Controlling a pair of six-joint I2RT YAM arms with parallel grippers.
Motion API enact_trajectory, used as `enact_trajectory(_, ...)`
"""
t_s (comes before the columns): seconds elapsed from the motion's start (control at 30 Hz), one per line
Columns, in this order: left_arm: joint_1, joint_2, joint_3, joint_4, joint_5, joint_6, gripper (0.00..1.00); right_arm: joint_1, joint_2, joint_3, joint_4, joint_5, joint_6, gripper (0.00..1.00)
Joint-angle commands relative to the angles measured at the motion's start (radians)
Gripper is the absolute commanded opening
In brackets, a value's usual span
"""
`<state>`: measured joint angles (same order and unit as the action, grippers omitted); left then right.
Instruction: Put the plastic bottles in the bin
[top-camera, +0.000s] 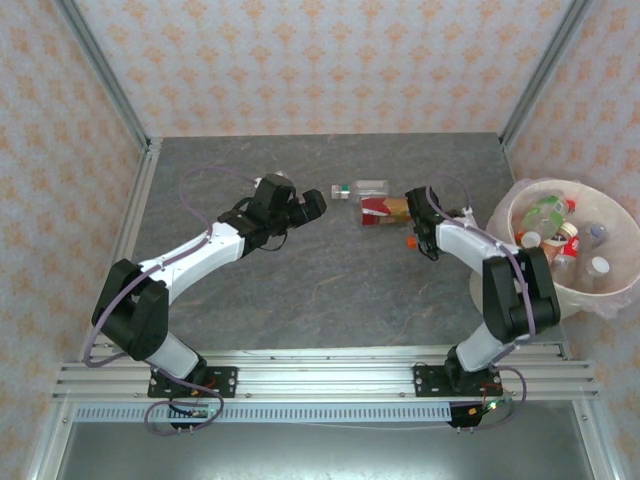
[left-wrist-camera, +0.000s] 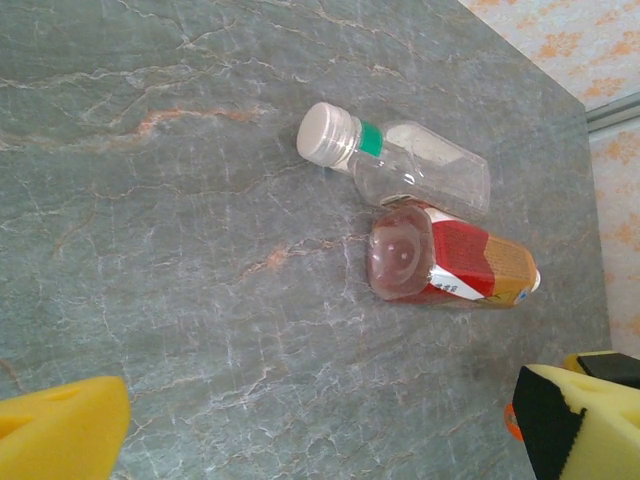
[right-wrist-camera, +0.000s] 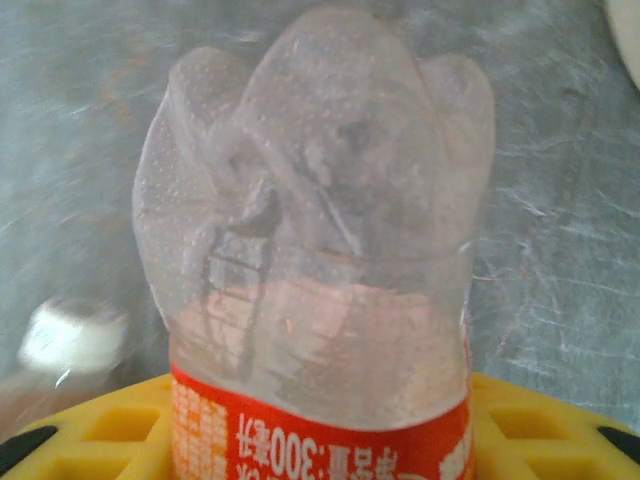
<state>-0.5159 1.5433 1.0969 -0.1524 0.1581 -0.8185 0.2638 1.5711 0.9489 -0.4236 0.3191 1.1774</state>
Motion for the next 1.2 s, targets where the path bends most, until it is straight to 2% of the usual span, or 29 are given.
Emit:
enact_trajectory(0.0,0.005,0.004,0.017,0.039,0.015,-0.005,1.00,0.044,-0.077,-0.030,0.072,0.050,-0.205,0.37)
enact_trajectory(0.13,0.005,-0.007,0.009,0.083,0.034,-0.001,1.00,0.067,-0.158,-0.082,0.218,-0.020,-0.380,0.35)
enact_trajectory(0.23,0.005,-0.021,0.006,0.089,0.034,0.005,1.00,0.067,-0.231,-0.134,0.387,-0.164,-0.501,0.31)
enact_trajectory(0.37,0.005,-0.031,0.006,0.068,0.022,0.012,1.00,0.067,-0.293,-0.107,0.441,-0.354,-0.647,0.29)
enact_trajectory(0.43,0.005,-0.034,0.002,0.066,0.022,0.010,1.00,0.067,-0.311,-0.064,0.417,-0.414,-0.707,0.24)
enact_trajectory(0.5,0.005,-0.037,-0.004,0.066,0.024,0.006,1.00,0.067,-0.332,-0.009,0.355,-0.442,-0.767,0.23)
enact_trajectory(0.77,0.005,-0.036,-0.008,0.068,0.022,-0.008,1.00,0.053,-0.438,0.182,0.133,-0.432,-0.891,0.23)
enact_trajectory(1.03,0.005,-0.004,0.021,0.071,0.038,-0.023,1.00,-0.026,-0.511,0.328,-0.033,-0.489,-0.945,0.23)
enact_trajectory(1.17,0.005,0.010,0.030,0.080,0.049,-0.033,1.00,-0.085,-0.538,0.422,-0.169,-0.429,-1.007,0.24)
